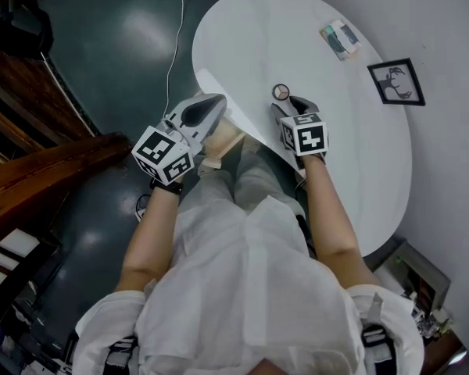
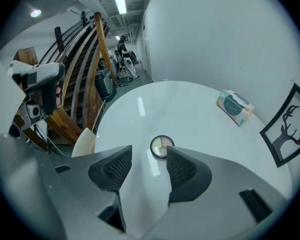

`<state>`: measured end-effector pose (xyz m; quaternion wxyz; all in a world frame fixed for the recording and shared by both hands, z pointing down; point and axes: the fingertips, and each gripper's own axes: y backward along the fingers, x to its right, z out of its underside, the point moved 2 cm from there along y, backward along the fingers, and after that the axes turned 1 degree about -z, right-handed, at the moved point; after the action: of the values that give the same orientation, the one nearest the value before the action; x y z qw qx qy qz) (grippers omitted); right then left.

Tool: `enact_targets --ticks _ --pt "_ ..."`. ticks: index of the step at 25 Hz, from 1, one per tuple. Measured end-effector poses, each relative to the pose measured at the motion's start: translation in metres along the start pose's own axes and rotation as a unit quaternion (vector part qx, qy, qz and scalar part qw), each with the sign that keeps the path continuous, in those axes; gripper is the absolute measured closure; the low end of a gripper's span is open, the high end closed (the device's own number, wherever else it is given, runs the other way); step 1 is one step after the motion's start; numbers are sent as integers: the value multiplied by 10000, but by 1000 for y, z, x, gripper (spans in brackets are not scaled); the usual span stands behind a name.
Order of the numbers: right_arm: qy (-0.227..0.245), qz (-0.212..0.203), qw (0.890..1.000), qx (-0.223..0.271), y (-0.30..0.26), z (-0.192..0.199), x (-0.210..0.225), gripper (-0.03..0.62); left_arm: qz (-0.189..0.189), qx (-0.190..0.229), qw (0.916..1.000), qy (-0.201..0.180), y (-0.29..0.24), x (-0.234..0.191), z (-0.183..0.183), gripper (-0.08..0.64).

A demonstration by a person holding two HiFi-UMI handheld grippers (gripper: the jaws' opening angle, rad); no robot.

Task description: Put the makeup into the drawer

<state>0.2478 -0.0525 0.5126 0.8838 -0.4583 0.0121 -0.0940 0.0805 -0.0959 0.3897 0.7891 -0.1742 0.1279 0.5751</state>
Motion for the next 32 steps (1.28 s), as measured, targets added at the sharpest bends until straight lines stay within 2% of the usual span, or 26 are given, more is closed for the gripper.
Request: enact_targets --ticks 6,18,32 --pt "167 -73 9996 -216 -18 -2 17 359 -120 34 9999 101 -18 -11 0 541" --pt "654 -217 9954 -667 -47 -5 25 356 -349 139 9988 319 -37 -32 5 541" --pt "832 -168 9924 -886 -53 -7 16 382 -684 342 9963 385 -5 -50 2 541"
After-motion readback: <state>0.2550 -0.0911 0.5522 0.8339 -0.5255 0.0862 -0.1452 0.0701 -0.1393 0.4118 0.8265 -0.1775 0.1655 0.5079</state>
